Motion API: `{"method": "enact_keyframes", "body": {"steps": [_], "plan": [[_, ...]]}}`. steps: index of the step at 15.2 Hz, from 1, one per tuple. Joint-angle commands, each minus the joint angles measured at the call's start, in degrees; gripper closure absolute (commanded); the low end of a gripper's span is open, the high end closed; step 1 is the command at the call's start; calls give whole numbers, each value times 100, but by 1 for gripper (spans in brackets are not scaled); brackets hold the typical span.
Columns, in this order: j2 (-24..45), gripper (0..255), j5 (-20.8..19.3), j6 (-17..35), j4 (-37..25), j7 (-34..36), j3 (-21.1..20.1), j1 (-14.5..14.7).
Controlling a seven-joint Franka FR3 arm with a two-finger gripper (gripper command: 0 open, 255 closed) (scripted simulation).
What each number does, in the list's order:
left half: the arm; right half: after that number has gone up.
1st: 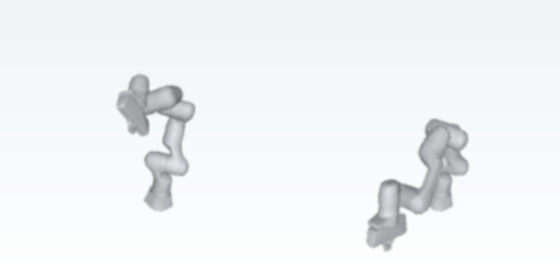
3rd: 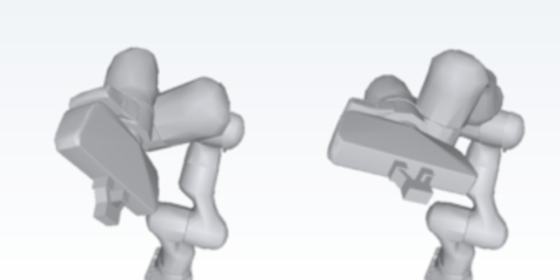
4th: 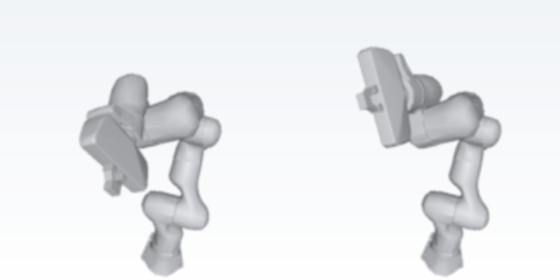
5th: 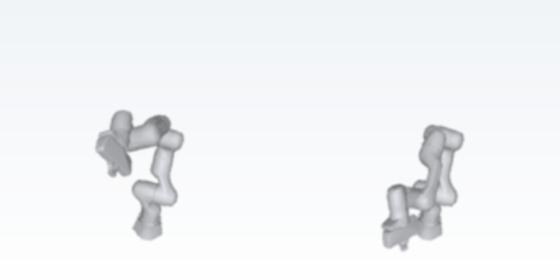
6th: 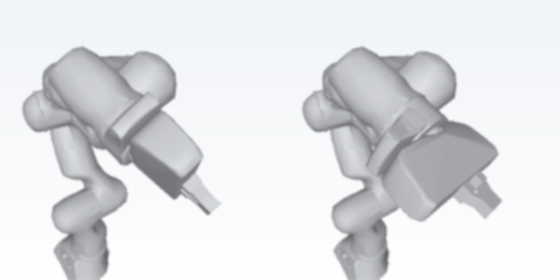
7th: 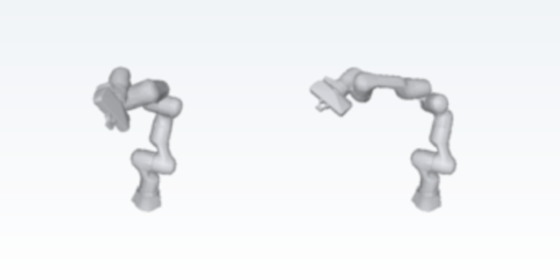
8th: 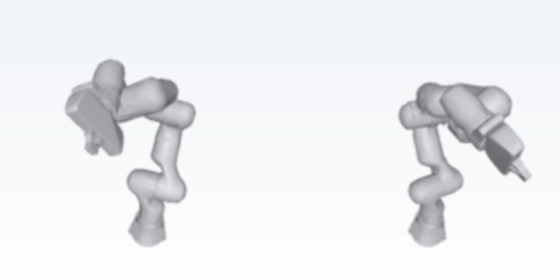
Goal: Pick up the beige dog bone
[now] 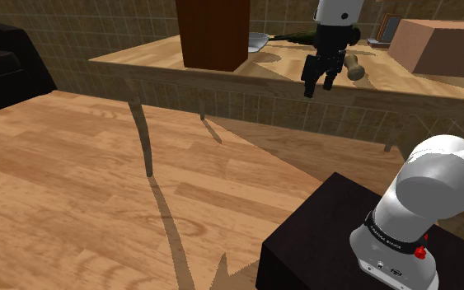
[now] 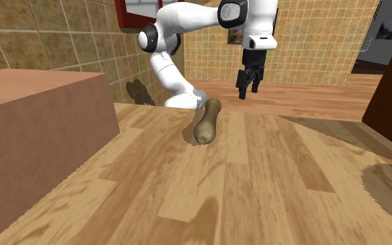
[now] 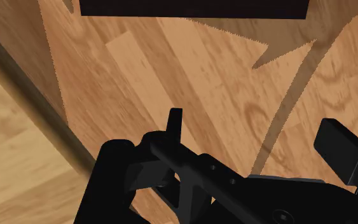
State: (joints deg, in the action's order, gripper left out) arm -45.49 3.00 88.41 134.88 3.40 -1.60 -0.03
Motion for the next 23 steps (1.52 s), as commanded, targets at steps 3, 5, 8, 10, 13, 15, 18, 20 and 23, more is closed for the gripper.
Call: {"method": "enact_keyframes", "body": {"steps": [3, 5, 8, 10, 13, 15, 18, 20, 23], "plan": [[200, 0, -133, 87, -153, 210, 84, -234], [388, 0, -263, 162, -309, 422, 168, -463], [651, 0, -452, 250, -550, 745, 300, -796], [811, 0, -573, 293, -713, 961, 390, -1011], [1030, 0, -749, 338, -958, 1288, 527, -1325], [1161, 0, -862, 356, -1121, 1506, 621, -1527], [1335, 0, -1025, 364, -1363, 1834, 763, -1824], [1436, 0, -1130, 359, -1521, 2053, 859, -2018], [1545, 0, -1257, 341, -1712, 2326, 979, -2251]]}}
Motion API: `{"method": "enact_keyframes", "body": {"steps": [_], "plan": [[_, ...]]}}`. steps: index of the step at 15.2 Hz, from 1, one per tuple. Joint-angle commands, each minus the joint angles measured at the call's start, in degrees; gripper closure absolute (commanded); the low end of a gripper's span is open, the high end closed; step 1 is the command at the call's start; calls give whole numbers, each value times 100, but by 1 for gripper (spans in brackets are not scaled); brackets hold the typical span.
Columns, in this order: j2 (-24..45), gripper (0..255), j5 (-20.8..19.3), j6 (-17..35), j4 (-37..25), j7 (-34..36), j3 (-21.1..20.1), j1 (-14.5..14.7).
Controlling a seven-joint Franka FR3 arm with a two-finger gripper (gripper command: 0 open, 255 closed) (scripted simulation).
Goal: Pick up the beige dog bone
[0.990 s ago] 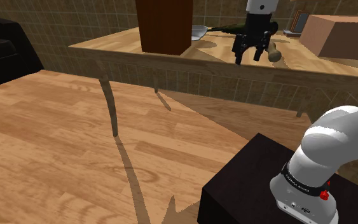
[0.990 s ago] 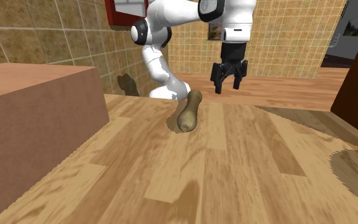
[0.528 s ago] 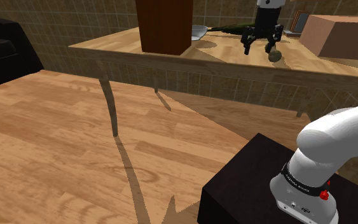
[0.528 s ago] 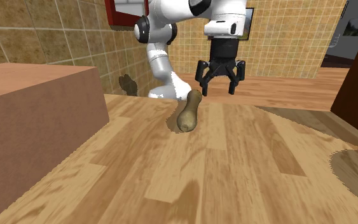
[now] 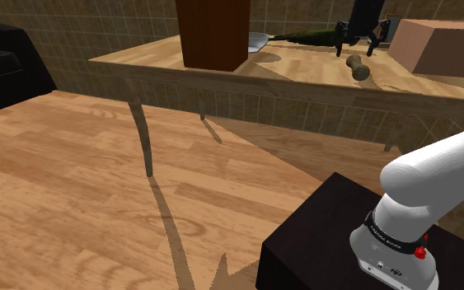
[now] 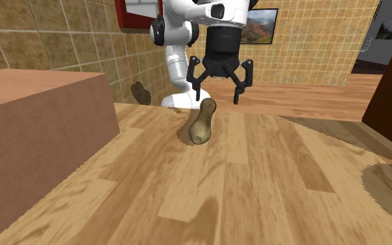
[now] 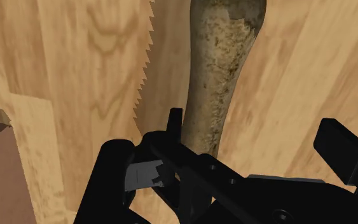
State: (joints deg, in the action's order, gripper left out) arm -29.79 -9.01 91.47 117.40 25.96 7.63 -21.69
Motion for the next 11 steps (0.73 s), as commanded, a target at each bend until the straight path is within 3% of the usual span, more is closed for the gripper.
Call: {"method": "enact_keyframes", "body": {"steps": [1, 9, 10, 11], "plan": [[-47, 0, -61, 108, 132, 78, 60, -87], [-164, 0, -95, 592, 734, 133, 87, -101], [-171, 255, -96, 587, 737, 131, 88, -102], [-172, 255, -95, 586, 737, 133, 86, -101]]}}
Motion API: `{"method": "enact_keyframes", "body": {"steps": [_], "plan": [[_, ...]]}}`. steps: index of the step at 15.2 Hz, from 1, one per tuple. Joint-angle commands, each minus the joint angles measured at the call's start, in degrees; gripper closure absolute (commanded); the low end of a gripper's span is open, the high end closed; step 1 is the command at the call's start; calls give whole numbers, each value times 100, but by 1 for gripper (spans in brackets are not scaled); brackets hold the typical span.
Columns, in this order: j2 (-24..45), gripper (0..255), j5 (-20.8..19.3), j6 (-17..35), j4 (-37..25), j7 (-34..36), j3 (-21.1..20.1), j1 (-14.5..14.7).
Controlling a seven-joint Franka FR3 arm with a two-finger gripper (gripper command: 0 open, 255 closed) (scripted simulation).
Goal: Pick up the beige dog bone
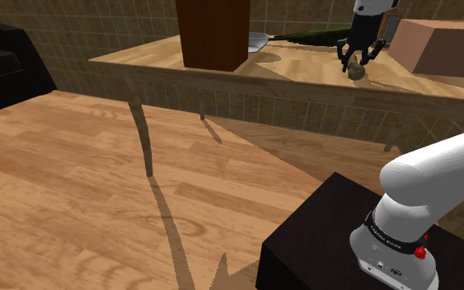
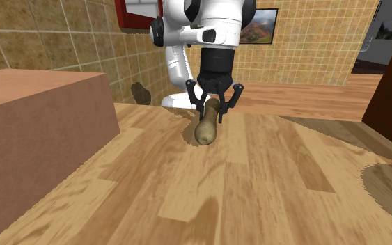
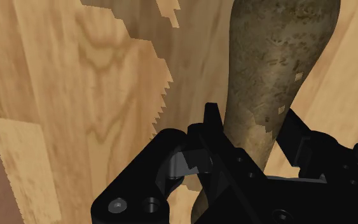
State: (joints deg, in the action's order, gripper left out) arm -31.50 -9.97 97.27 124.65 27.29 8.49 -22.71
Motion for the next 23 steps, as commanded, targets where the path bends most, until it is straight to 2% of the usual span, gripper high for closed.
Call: {"method": "enact_keyframes", "body": {"steps": [1, 8, 23], "plan": [[-3, 255, 1, 8, 15, 1, 0, 0], [8, 255, 2, 12, 8, 1, 1, 1], [346, 255, 73, -1092, -1439, -131, -53, 30]]}}
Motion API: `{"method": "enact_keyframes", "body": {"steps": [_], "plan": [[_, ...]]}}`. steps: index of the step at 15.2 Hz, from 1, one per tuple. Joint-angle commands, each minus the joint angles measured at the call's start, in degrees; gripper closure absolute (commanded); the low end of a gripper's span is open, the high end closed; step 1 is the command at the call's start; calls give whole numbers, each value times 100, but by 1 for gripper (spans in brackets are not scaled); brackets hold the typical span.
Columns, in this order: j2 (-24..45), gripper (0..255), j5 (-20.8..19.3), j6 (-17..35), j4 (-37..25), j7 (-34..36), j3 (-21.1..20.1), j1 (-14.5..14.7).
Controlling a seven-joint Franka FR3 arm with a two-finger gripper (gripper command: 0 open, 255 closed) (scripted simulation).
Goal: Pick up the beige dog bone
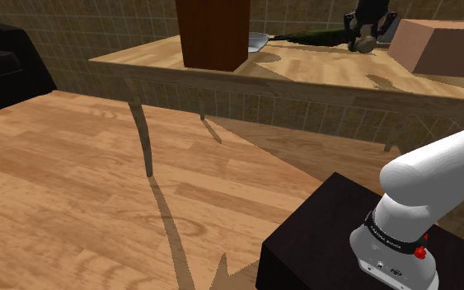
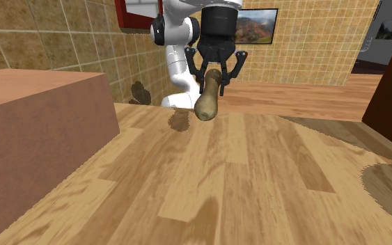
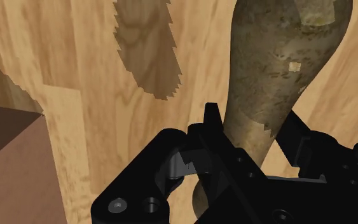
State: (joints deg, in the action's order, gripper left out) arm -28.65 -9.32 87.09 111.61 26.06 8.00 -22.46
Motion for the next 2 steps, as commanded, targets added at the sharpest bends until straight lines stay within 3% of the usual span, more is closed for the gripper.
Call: {"method": "enact_keyframes", "body": {"steps": [1, 2], "plan": [[64, 255, 9, -85, -150, -9, -4, 5], [65, 255, 9, -86, -151, -9, -4, 5]]}}
